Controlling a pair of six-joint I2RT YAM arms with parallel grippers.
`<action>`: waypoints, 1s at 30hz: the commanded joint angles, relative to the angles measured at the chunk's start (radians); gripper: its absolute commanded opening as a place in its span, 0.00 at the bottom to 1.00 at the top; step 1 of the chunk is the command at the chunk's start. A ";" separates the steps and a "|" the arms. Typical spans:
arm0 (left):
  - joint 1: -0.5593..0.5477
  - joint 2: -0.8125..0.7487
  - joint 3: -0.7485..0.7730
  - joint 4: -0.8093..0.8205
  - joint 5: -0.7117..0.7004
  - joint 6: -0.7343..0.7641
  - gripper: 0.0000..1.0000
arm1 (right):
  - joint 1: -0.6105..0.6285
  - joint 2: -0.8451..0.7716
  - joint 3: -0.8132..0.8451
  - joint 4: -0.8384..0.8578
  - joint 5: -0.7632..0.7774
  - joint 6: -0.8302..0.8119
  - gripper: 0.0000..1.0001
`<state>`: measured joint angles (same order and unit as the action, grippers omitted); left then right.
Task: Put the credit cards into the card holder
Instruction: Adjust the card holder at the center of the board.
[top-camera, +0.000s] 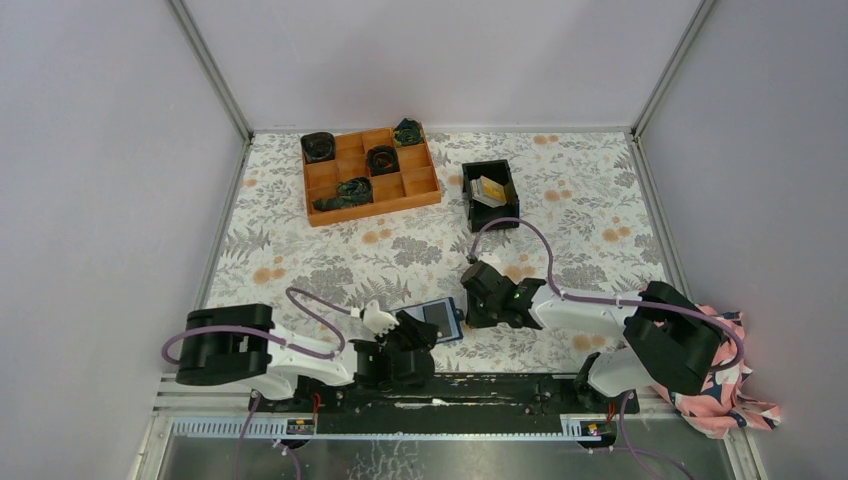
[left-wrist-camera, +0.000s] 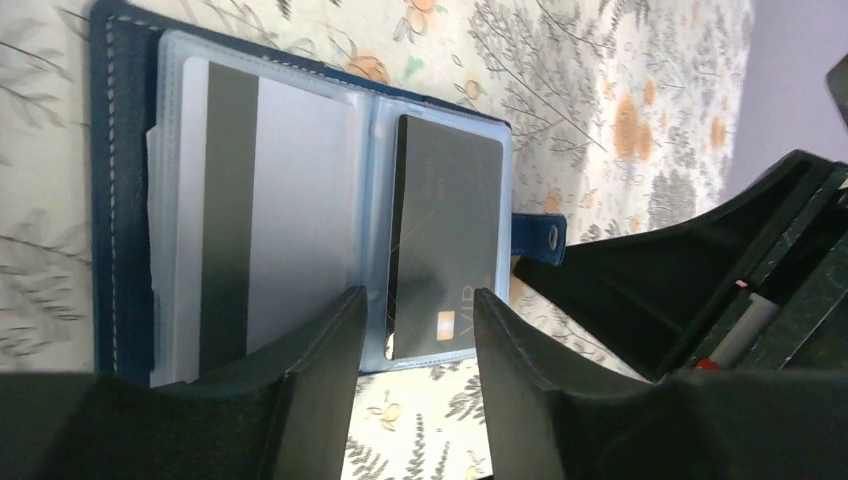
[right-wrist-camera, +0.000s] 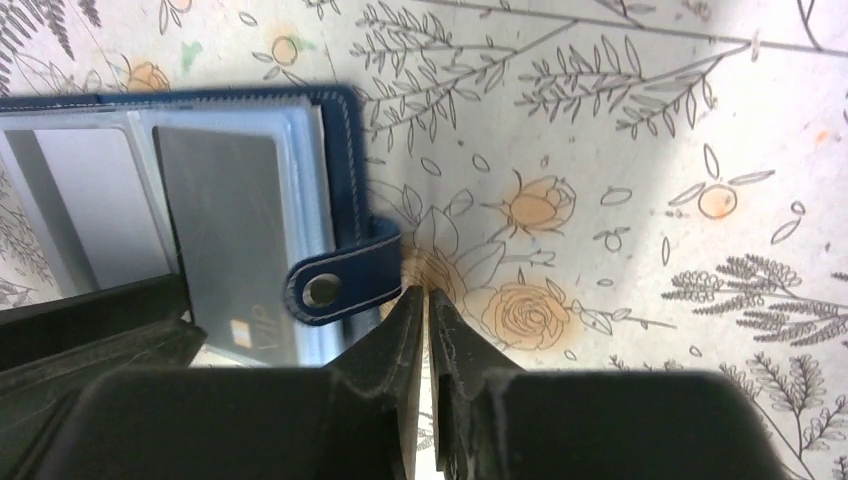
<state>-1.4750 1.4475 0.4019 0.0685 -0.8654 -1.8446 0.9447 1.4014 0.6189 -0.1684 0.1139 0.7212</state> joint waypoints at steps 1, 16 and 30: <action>-0.007 -0.054 -0.023 -0.336 -0.050 0.000 0.54 | -0.024 0.057 0.012 -0.023 0.031 -0.061 0.13; -0.007 -0.242 -0.028 -0.378 -0.164 0.088 0.65 | -0.037 0.027 -0.006 0.027 -0.054 -0.060 0.21; -0.031 -0.051 0.010 -0.377 -0.088 -0.052 0.54 | 0.166 -0.136 -0.114 0.166 0.012 0.126 0.39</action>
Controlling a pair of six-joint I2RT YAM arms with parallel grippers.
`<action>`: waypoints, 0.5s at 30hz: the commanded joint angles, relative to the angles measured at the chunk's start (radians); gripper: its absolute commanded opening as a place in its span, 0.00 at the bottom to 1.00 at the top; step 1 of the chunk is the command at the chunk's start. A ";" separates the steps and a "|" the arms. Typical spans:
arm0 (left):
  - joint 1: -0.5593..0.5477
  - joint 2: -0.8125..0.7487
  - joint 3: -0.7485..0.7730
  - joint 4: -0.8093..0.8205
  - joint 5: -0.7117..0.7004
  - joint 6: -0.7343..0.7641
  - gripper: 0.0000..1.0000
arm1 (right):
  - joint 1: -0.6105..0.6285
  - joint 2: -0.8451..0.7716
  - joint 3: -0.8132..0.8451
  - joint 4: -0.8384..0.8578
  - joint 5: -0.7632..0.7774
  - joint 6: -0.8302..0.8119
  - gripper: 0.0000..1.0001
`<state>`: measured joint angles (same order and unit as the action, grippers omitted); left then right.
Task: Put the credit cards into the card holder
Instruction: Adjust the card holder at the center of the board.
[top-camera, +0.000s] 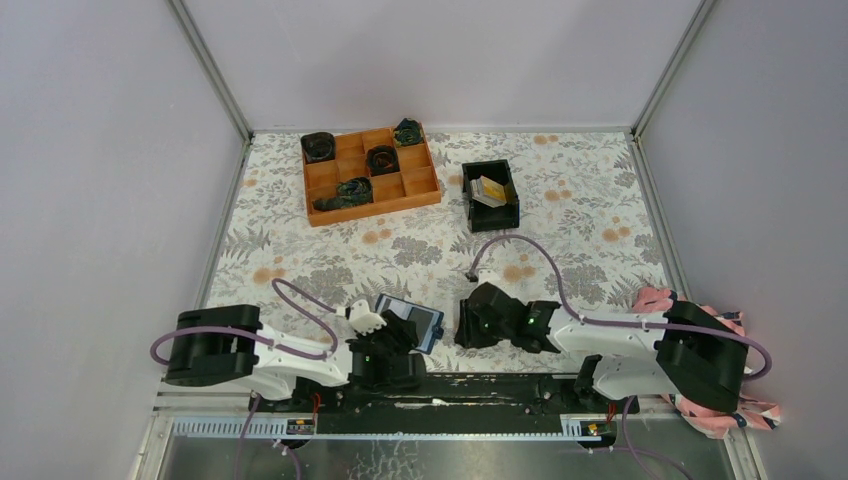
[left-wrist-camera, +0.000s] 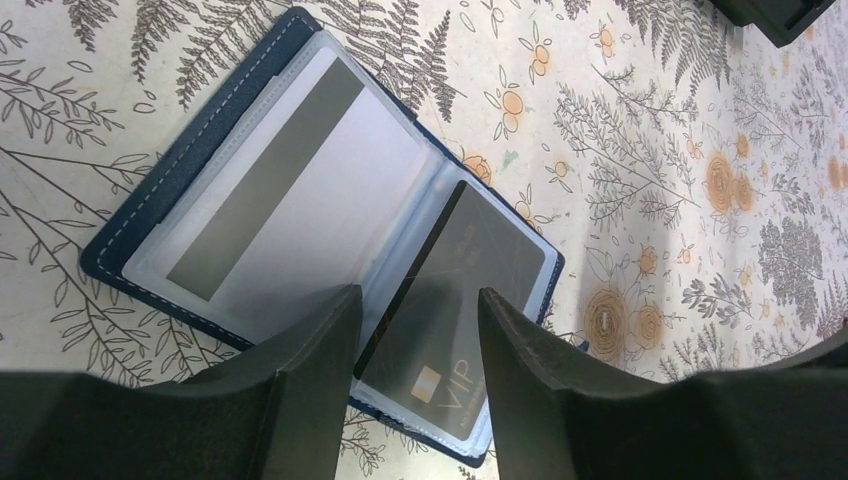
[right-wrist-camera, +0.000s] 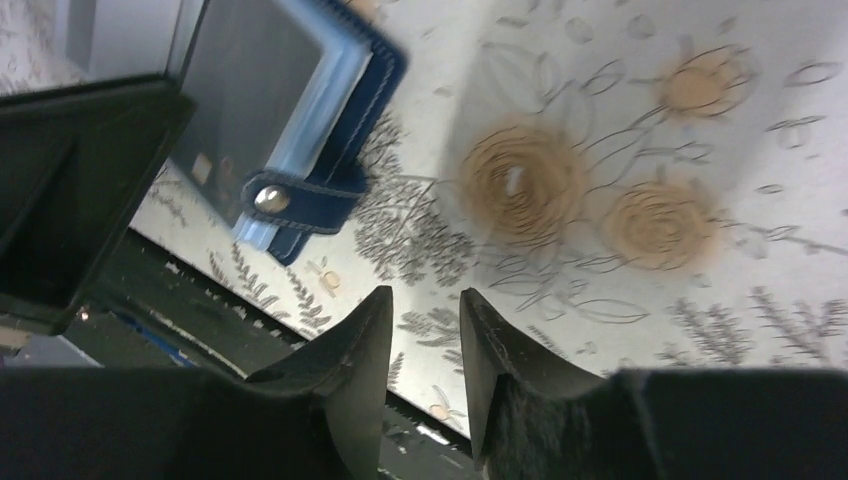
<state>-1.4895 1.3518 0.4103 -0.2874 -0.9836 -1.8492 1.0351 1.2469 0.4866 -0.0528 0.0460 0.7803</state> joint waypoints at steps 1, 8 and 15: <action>-0.020 0.052 0.003 -0.021 0.032 -0.056 0.54 | 0.094 0.034 0.023 0.059 0.096 0.079 0.39; -0.044 0.121 0.012 -0.019 0.056 -0.119 0.50 | 0.180 0.146 0.070 0.082 0.228 0.137 0.40; -0.066 0.136 0.019 -0.019 0.054 -0.134 0.46 | 0.204 0.242 0.173 0.004 0.374 0.140 0.41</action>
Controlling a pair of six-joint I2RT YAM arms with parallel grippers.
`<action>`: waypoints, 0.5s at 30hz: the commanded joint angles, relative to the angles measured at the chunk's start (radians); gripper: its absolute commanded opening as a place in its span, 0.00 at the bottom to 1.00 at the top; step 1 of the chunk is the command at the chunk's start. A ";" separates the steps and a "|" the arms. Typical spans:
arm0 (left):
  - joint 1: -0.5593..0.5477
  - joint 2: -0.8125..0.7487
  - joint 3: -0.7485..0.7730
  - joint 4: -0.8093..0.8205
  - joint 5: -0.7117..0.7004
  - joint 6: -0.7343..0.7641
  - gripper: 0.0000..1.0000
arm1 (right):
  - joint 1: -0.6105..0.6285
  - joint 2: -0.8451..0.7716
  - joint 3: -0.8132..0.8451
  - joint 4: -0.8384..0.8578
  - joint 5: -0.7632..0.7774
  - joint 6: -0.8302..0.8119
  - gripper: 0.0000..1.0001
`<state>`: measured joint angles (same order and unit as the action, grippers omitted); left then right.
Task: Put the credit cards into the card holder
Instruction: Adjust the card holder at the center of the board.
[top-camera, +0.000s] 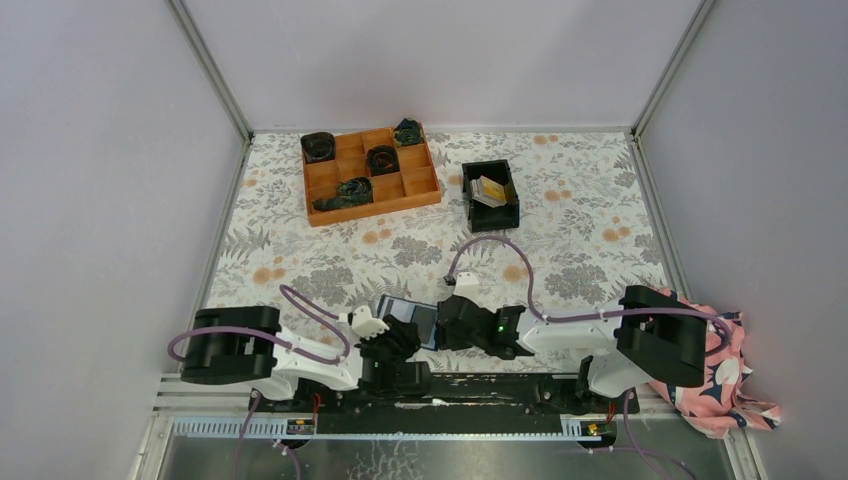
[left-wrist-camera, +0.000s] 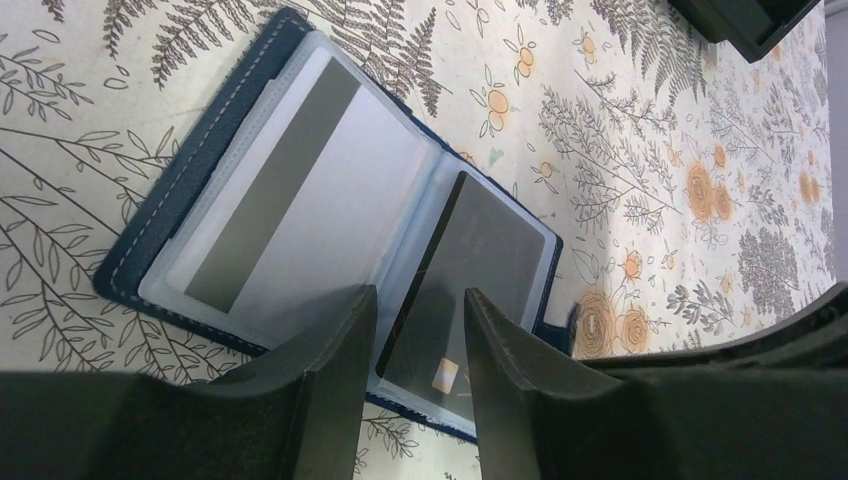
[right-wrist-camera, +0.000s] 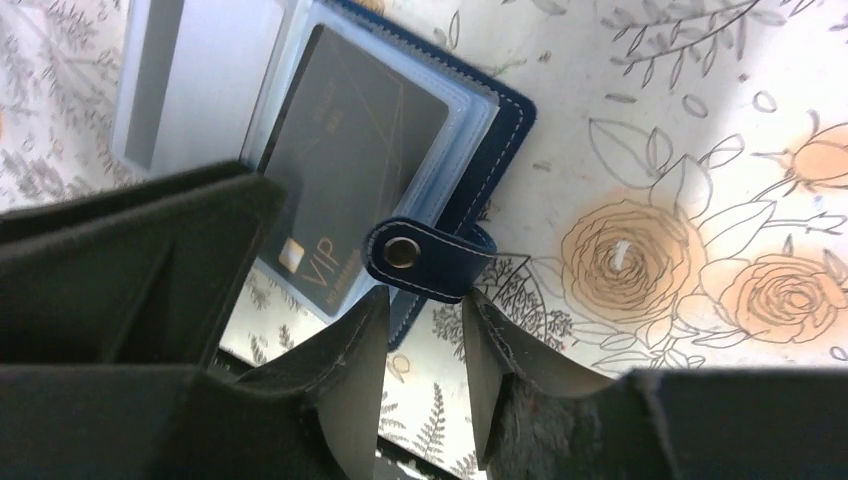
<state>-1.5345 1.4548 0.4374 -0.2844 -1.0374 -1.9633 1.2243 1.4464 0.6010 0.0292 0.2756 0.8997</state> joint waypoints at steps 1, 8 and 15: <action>-0.023 0.036 -0.008 -0.022 0.110 -0.021 0.45 | 0.016 0.058 0.071 -0.101 0.168 0.024 0.41; -0.036 0.050 -0.017 0.015 0.117 -0.024 0.44 | 0.016 0.115 0.109 -0.203 0.291 0.053 0.41; -0.039 0.061 -0.017 0.028 0.117 -0.020 0.44 | 0.016 0.162 0.094 -0.154 0.346 0.029 0.41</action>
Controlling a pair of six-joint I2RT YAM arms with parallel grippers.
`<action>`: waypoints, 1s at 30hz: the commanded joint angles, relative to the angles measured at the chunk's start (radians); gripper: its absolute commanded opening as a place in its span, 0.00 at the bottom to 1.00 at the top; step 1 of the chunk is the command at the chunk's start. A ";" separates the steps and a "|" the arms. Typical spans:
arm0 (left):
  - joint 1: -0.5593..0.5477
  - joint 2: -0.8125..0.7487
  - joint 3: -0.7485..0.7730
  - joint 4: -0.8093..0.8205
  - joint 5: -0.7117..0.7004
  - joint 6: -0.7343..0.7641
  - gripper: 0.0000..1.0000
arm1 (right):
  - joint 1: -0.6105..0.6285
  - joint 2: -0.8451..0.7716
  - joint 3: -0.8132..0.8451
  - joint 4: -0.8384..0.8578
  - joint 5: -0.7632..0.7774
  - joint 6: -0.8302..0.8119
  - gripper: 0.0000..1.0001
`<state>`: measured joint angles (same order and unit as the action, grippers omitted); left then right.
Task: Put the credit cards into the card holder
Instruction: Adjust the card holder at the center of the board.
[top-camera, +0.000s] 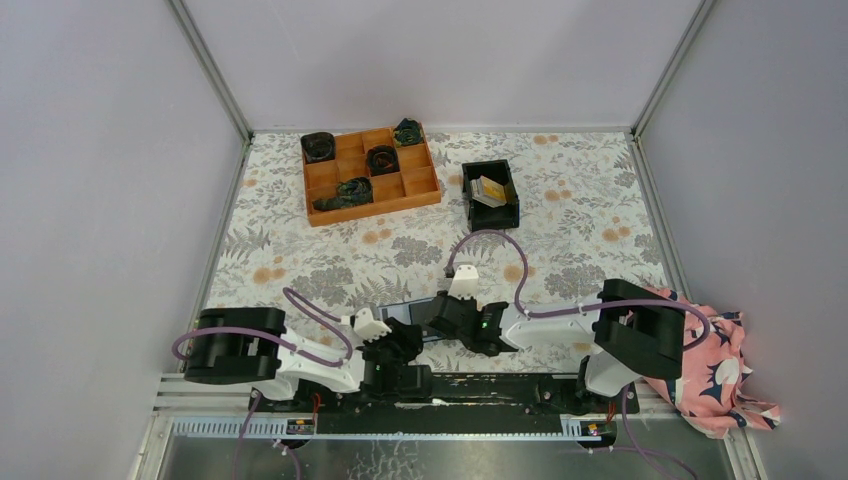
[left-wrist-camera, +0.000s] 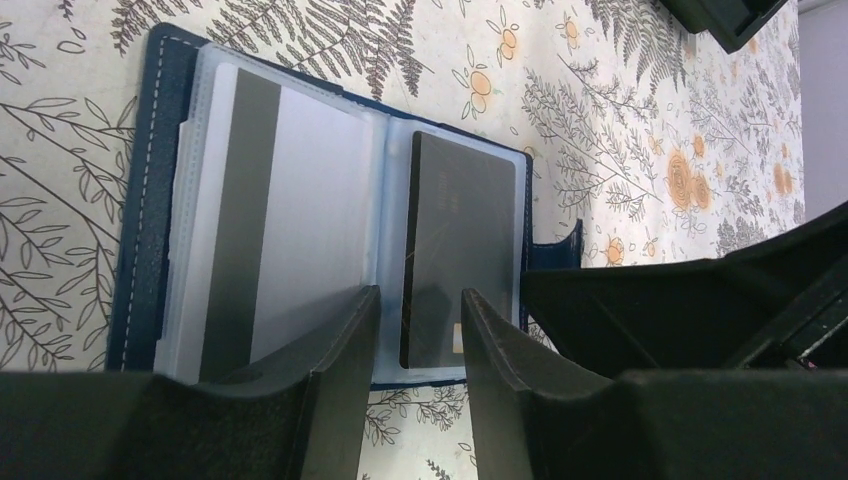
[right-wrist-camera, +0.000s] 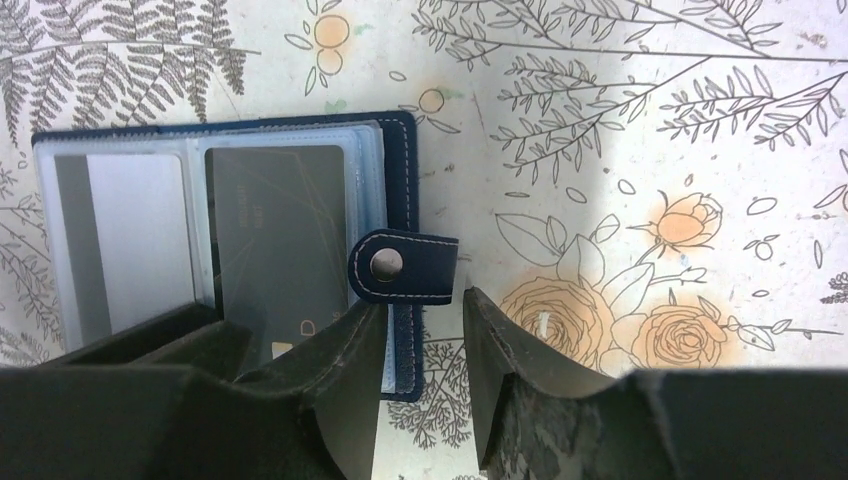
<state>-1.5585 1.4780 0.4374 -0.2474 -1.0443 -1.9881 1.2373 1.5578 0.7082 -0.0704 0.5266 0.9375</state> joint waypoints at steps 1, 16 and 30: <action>-0.014 0.036 -0.017 -0.009 0.124 0.005 0.44 | 0.002 0.057 -0.009 -0.054 0.106 -0.014 0.40; -0.015 0.027 -0.028 -0.037 0.112 -0.031 0.46 | -0.045 -0.032 -0.104 0.156 0.162 -0.193 0.35; -0.013 0.042 -0.013 -0.081 0.094 -0.060 0.48 | -0.091 -0.020 -0.135 0.338 -0.043 -0.243 0.33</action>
<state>-1.5600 1.4822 0.4374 -0.2398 -1.0492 -2.0495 1.1515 1.5345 0.5873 0.1967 0.5507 0.6998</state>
